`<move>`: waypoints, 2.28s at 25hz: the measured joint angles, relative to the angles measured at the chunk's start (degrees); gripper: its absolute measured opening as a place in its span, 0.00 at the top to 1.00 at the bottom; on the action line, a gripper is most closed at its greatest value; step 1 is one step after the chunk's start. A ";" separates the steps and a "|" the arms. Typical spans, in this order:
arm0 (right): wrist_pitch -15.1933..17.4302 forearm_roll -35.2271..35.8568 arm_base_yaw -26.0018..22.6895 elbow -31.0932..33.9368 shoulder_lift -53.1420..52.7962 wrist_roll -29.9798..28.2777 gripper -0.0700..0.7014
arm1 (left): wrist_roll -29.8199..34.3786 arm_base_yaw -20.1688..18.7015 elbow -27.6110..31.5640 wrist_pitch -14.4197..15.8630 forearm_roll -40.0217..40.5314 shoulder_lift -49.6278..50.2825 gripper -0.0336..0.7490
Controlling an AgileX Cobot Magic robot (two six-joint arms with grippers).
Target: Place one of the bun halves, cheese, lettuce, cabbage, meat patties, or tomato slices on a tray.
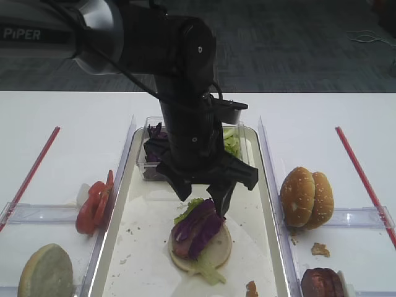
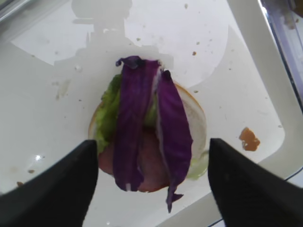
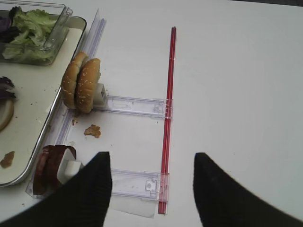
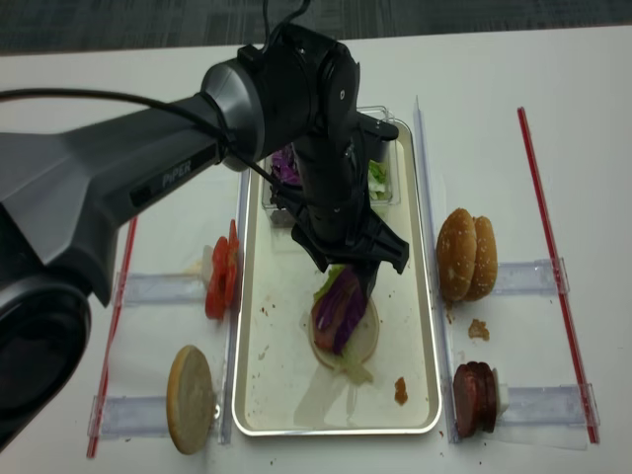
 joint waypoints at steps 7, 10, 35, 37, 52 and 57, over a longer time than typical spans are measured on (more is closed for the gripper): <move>0.00 0.00 0.00 0.00 0.00 0.00 0.37 | -0.27 0.00 -0.78 2.21 0.00 0.00 0.35; 0.00 0.00 0.00 0.00 0.00 0.00 0.37 | -0.39 0.00 -2.27 2.47 0.11 0.00 0.35; 0.00 0.00 0.00 0.00 0.00 0.12 0.37 | -1.39 9.74 -6.65 2.86 3.53 0.00 0.35; 0.00 0.00 0.00 0.00 0.00 0.12 0.37 | -0.97 11.94 -6.65 2.86 3.65 0.00 0.35; 0.00 0.00 0.00 0.00 0.00 0.12 0.37 | -0.18 24.76 -6.65 2.86 6.85 0.00 0.35; 0.00 0.00 0.00 0.00 0.00 0.12 0.37 | -0.18 27.90 -6.65 2.88 7.08 0.00 0.35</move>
